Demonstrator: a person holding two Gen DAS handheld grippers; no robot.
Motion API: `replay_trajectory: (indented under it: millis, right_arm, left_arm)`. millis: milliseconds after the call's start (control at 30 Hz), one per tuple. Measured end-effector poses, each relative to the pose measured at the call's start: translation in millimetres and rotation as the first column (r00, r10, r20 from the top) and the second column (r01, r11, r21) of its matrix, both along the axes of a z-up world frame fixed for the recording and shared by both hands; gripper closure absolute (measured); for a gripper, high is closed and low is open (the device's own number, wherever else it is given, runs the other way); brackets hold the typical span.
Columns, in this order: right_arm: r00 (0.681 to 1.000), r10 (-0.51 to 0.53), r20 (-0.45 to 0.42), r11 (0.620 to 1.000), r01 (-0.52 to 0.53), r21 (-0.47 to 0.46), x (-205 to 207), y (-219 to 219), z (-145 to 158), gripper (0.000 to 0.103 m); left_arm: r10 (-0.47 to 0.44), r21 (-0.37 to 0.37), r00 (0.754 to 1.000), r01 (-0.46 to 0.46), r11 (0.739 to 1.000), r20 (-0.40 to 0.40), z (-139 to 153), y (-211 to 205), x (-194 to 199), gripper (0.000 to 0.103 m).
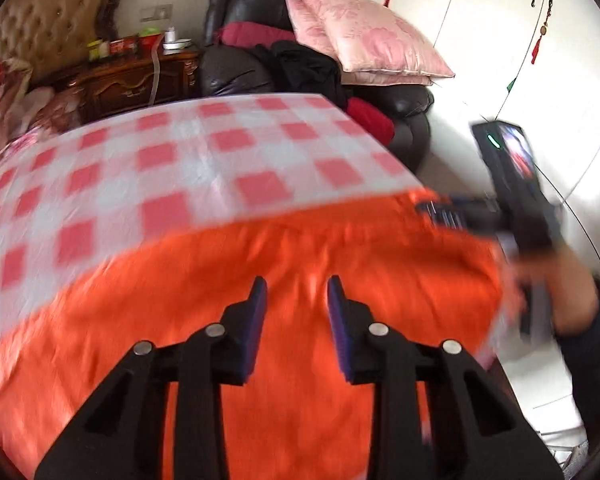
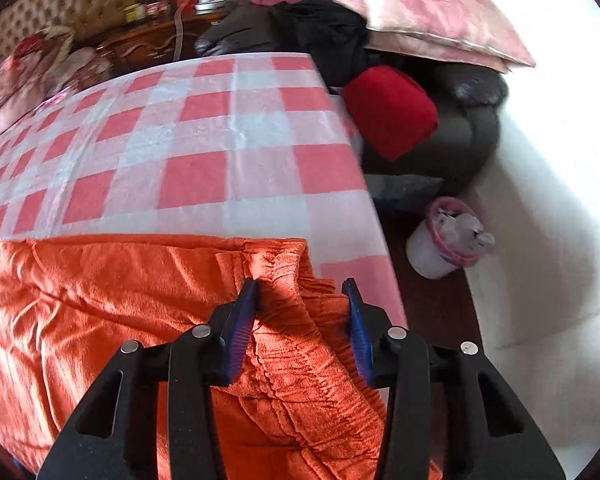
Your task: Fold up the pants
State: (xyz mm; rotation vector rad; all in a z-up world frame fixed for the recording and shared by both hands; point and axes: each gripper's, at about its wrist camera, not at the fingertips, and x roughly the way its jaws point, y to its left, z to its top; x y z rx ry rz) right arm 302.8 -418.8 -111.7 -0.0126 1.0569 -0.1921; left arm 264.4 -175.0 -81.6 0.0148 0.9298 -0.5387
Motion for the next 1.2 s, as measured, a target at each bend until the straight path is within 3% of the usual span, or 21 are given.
replay_trajectory:
  millis: [33, 67, 133, 233, 300, 367, 433, 533, 633, 767, 867, 1067, 1200]
  right_arm:
    - [1.0, -0.022, -0.003, 1.0, 0.022, -0.012, -2, -1, 0, 0.064]
    - [0.999, -0.051, -0.005, 0.998, 0.051, -0.026, -5, -3, 2, 0.065]
    - [0.993, -0.12, -0.008, 0.992, 0.119, -0.031, -14, -11, 4, 0.065]
    - [0.983, -0.184, -0.003, 0.982, 0.184, -0.035, -26, -25, 1, 0.065]
    - [0.986, -0.169, 0.007, 0.985, 0.169, -0.03, -29, -28, 3, 0.064]
    - [0.987, -0.152, 0.047, 0.988, 0.152, -0.015, -39, -28, 15, 0.064]
    - [0.988, -0.105, 0.114, 0.994, 0.107, -0.014, -51, -21, 33, 0.064]
    - [0.987, 0.065, 0.147, 0.997, -0.072, 0.038, -59, 9, 46, 0.064]
    - [0.973, 0.196, 0.124, 0.977, -0.205, 0.063, -53, 46, 35, 0.064]
    - [0.986, 0.166, 0.026, 0.984, -0.167, 0.063, -33, 53, 5, 0.065]
    - [0.995, 0.103, -0.009, 0.994, -0.102, 0.031, -21, 40, -13, 0.066]
    - [0.998, 0.064, -0.005, 0.998, -0.064, 0.007, -10, 39, -14, 0.067]
    - [1.0, 0.001, -0.019, 1.0, -0.001, 0.007, -11, 39, -11, 0.067]
  left_arm:
    - [-0.022, 0.005, 0.999, 0.022, 1.0, -0.046, -10, -12, 17, 0.074]
    - [-0.038, 0.028, 0.996, 0.04, 0.999, -0.083, -22, -24, 32, 0.081]
    - [-0.058, 0.11, 0.996, 0.065, 0.992, -0.064, -39, -50, 53, 0.083]
    - [-0.087, 0.107, 0.995, 0.091, 0.99, -0.046, -44, -72, 64, 0.082]
    - [-0.086, 0.046, 0.996, 0.085, 0.995, 0.032, -23, -66, 46, 0.078]
    - [-0.055, 0.004, 0.989, 0.055, 0.998, 0.138, -5, -46, 12, 0.055]
    - [-0.013, 0.012, 0.98, 0.011, 1.0, 0.197, -3, -20, -29, 0.052]
    - [0.0, 0.063, 0.995, -0.007, 0.998, 0.103, -23, 6, -76, 0.053]
    - [-0.036, 0.128, 0.999, 0.034, 0.991, 0.016, -47, 19, -110, 0.07]
    - [-0.1, 0.254, 0.993, 0.082, 0.964, 0.056, -57, 19, -127, 0.073]
    - [-0.093, 0.238, 0.994, 0.075, 0.968, 0.064, -59, 25, -136, 0.073]
    - [-0.106, 0.229, 0.99, 0.082, 0.97, 0.094, -59, 31, -147, 0.072]
    - [-0.086, 0.166, 0.995, 0.078, 0.983, 0.041, -45, 50, -152, 0.071]
